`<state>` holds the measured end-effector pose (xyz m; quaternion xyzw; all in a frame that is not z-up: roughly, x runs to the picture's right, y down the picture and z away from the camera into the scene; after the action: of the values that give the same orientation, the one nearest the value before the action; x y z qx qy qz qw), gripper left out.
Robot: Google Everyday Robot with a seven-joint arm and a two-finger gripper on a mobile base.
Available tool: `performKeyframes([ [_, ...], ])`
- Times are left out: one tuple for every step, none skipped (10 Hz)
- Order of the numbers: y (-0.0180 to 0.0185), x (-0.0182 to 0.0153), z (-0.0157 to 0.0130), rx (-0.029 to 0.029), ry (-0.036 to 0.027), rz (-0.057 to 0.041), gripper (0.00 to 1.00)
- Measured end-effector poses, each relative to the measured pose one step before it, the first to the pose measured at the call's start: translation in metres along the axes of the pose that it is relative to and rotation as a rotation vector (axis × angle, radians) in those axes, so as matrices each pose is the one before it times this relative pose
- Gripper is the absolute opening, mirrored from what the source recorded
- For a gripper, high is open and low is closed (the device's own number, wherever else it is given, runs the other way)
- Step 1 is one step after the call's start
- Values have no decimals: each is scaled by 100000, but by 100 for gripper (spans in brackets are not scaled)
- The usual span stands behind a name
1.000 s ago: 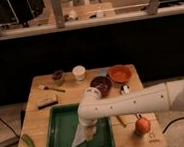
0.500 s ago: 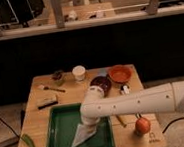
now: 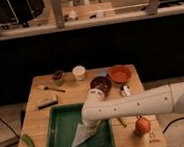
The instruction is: Place towel in table surface
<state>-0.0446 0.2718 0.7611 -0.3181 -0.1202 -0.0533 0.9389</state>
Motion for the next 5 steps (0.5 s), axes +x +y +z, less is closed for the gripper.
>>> performKeyframes([
  [37,4,-500,-586,-183,-199,31],
  [170,-461,-179,-1340,-526,-1244,34],
  [302,-722,342,-2224,-443,-2665,43],
  [392,-598,757,-2362,-721,-2553,54],
  [396,-825,681,-2374,-881,-3131,64],
])
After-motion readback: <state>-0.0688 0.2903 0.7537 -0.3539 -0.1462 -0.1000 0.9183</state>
